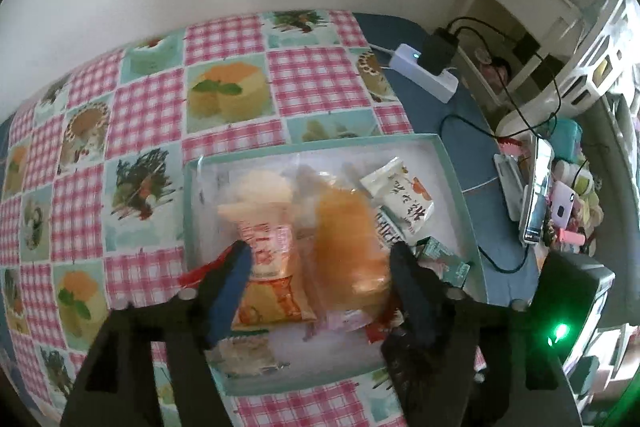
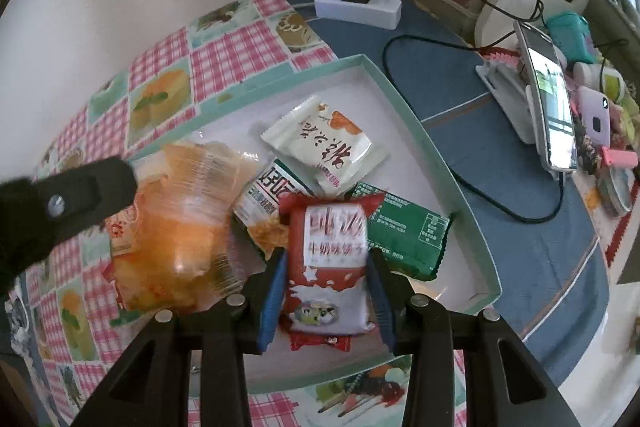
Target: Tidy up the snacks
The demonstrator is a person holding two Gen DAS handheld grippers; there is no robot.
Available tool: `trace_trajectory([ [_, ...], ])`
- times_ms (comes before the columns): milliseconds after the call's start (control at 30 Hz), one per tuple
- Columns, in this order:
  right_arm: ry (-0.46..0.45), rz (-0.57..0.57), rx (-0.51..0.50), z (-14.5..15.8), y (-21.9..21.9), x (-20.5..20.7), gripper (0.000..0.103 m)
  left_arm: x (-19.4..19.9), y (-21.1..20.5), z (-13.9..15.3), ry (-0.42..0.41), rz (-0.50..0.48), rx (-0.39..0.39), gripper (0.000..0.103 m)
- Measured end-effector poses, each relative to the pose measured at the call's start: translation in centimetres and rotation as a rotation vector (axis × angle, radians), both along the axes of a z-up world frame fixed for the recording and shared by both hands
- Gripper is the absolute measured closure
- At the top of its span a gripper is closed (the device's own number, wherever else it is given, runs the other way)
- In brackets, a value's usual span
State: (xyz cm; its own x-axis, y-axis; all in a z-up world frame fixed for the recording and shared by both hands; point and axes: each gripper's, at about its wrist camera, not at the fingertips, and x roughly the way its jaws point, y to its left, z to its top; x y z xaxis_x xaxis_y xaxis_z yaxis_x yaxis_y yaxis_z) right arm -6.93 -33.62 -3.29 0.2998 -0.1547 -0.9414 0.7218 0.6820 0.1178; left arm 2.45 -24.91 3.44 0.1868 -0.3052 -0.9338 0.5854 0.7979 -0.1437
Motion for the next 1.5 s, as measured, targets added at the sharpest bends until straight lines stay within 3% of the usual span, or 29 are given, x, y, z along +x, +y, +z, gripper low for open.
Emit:
trace_trajectory([
  [100, 0.003, -0.007, -0.012, 0.2, 0.4, -0.5, 0.057, 0.0, 2.8, 0.6, -0.025, 0.062, -0.010, 0.029],
  [233, -0.024, 0.008, -0.025, 1.0, 1.6, -1.6, 0.034, -0.7, 7.4, 0.9, -0.105, 0.151, 0.029, 0.019],
  [367, -0.056, 0.040, -0.043, 2.0, 3.6, -2.7, 0.023, -2.2, 12.1, -0.5, -0.200, 0.205, 0.138, 0.016],
  [433, -0.076, 0.061, -0.049, 2.4, 4.8, -3.2, 0.010, -2.9, 13.7, -1.3, -0.225, 0.210, 0.185, 0.016],
  [567, -0.098, 0.093, -0.089, 3.4, 6.8, -4.0, 0.000, -3.7, 16.4, -2.0, -0.252, 0.240, 0.232, 0.016],
  [767, -0.110, 0.141, -0.127, 4.2, 9.3, -5.0, 0.000, -5.0, 18.6, -2.0, -0.250, 0.265, 0.207, 0.016],
  [1000, -0.137, 0.122, -0.145, 4.9, 9.5, -5.4, 0.000, -5.2, 20.3, -1.2, -0.257, 0.313, 0.148, 0.016],
  [1500, -0.093, 0.174, -0.157, 4.3, 10.3, -4.4, 0.000, -4.6, 20.1, -2.1, -0.196, 0.311, 0.166, 0.016],
])
